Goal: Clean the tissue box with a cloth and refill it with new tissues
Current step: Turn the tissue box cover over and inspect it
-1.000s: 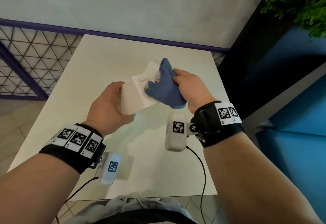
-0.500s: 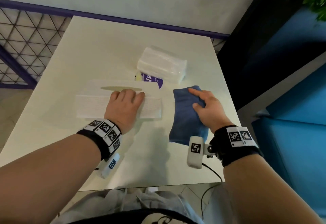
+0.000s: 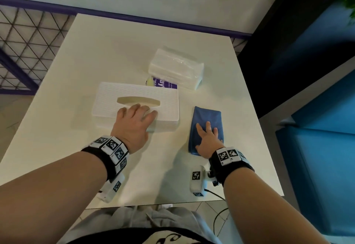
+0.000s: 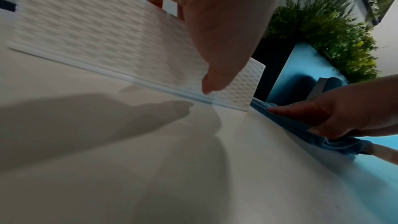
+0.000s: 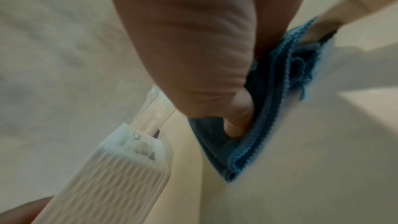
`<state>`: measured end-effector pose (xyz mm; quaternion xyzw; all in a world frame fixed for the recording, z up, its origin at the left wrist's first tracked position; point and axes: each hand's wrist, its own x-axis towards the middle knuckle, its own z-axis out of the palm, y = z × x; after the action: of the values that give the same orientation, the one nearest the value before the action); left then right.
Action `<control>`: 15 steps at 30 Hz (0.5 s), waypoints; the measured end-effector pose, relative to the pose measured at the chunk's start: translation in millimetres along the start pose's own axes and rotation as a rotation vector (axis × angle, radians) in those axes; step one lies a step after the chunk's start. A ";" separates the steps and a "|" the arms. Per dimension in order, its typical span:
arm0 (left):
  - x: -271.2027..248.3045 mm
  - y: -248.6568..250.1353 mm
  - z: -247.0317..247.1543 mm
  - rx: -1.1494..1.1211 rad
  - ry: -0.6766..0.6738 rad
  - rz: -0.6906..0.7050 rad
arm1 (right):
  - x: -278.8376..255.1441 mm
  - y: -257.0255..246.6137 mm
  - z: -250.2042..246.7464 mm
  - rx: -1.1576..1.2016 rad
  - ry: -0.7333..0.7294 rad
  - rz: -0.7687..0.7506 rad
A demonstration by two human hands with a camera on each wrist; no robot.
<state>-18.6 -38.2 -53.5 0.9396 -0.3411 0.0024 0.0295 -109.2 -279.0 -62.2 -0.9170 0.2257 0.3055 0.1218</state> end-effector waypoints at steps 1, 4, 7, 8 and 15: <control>1.1 1.0 -0.6 -0.001 -0.022 -0.005 | 3.5 1.2 -2.8 0.008 0.008 -0.005; 4.0 4.9 -0.6 0.018 -0.090 -0.038 | 10.9 3.9 -17.4 -0.016 -0.027 -0.001; 2.5 3.2 -4.3 -0.049 -0.016 -0.013 | 6.7 -11.0 -48.5 0.060 0.037 -0.012; 0.2 2.8 -6.0 -0.102 0.060 0.016 | 2.5 -22.1 -61.6 0.143 0.138 -0.043; -23.7 -16.2 -20.8 -0.380 0.153 0.012 | -4.1 -143.9 -109.9 -0.093 0.272 -0.560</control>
<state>-26.1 -9.5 -34.1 0.9122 -0.3378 0.0096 0.2320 13.7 -192.4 38.7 -0.9806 -0.0358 0.1445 0.1278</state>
